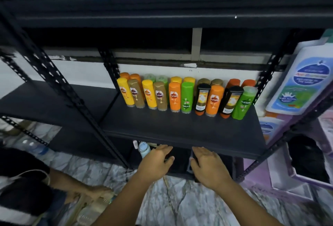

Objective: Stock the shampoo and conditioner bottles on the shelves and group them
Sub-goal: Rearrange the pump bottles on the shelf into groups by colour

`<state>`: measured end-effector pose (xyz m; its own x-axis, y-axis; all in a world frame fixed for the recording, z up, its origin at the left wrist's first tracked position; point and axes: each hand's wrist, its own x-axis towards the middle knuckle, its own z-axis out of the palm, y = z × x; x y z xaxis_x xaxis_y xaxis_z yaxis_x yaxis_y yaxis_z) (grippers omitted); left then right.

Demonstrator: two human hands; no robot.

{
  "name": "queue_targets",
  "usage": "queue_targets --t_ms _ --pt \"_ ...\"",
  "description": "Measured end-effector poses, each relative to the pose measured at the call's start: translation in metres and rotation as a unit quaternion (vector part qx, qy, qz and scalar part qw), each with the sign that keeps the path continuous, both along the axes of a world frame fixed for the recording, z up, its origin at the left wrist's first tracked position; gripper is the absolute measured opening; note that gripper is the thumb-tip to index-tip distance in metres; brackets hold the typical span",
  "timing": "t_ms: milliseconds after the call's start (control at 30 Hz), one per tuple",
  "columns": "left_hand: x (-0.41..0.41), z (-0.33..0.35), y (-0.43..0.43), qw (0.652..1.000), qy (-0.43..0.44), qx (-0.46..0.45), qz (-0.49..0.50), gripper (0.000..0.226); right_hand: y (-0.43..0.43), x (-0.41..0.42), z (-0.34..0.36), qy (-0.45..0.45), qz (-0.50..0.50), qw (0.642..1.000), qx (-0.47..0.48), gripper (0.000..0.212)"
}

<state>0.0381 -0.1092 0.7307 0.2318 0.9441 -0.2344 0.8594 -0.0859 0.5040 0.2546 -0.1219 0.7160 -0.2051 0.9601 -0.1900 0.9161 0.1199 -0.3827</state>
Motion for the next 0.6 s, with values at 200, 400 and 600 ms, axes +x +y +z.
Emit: queue_targets --t_ms 200,400,600 --pt "-0.003 0.027 0.014 0.999 0.015 0.029 -0.018 0.055 0.013 -0.003 0.038 -0.012 0.026 1.000 0.002 0.059" --pt "-0.029 0.056 0.036 0.996 0.039 0.044 -0.060 0.055 0.022 -0.027 0.078 -0.011 0.026 1.000 0.008 0.058" --pt "-0.071 0.131 0.044 0.991 0.043 0.085 -0.095 0.055 0.010 -0.070 0.163 -0.016 0.000 1.000 0.015 0.059"
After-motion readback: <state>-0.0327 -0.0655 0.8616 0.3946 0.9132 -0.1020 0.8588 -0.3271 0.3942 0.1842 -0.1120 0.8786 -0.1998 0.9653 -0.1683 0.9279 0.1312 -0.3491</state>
